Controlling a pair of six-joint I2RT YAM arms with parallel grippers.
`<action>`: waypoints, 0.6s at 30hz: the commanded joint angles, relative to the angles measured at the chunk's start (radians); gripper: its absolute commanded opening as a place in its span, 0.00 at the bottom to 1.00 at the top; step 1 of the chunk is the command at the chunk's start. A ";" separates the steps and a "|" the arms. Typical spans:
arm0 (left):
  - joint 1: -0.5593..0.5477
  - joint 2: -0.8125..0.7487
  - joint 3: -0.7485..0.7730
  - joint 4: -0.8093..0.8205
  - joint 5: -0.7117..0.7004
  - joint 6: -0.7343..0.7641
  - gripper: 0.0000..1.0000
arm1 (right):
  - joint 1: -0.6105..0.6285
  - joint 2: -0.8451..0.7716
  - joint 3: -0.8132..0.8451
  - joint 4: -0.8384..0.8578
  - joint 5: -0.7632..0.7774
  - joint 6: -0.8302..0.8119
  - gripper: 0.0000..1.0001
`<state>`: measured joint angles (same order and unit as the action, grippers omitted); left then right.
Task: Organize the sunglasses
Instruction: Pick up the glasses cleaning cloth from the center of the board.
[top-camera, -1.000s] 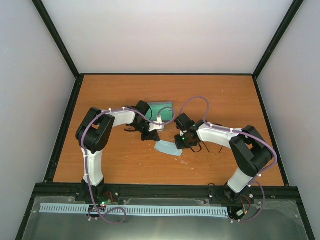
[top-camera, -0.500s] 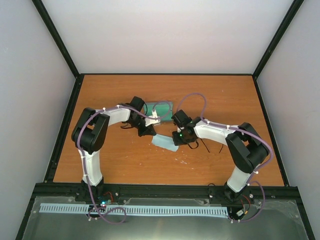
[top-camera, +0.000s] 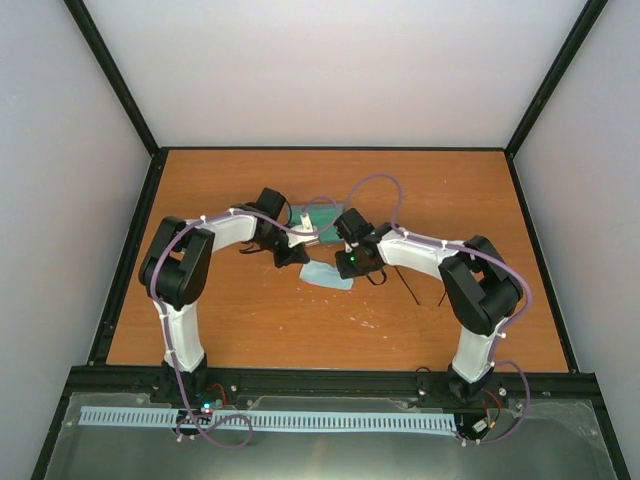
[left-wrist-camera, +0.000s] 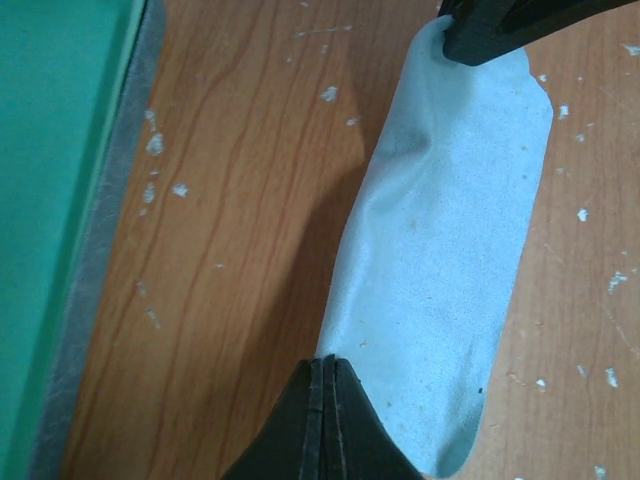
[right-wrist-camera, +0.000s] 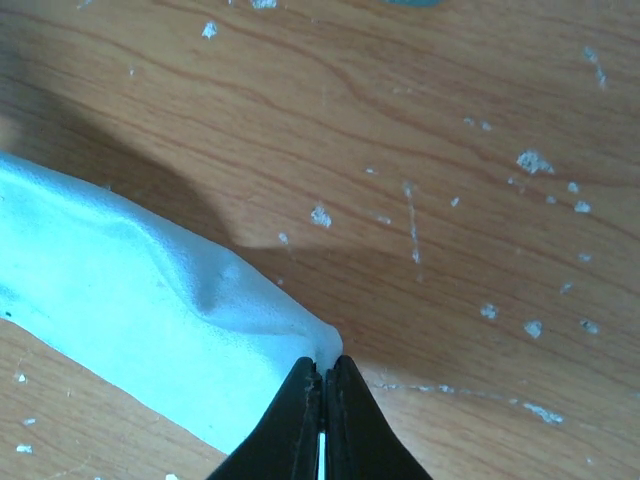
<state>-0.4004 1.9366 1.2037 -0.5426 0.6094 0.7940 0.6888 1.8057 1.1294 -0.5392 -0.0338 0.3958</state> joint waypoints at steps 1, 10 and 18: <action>0.025 -0.037 0.036 0.035 -0.024 -0.012 0.01 | 0.004 0.022 0.044 0.000 0.042 -0.026 0.03; 0.041 -0.050 0.055 0.070 -0.037 -0.035 0.01 | -0.011 0.037 0.082 0.017 0.091 -0.029 0.03; 0.043 -0.062 0.050 0.108 -0.050 -0.061 0.01 | -0.020 0.079 0.158 0.016 0.107 -0.048 0.03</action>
<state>-0.3645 1.9087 1.2224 -0.4686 0.5648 0.7570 0.6743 1.8606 1.2411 -0.5335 0.0429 0.3637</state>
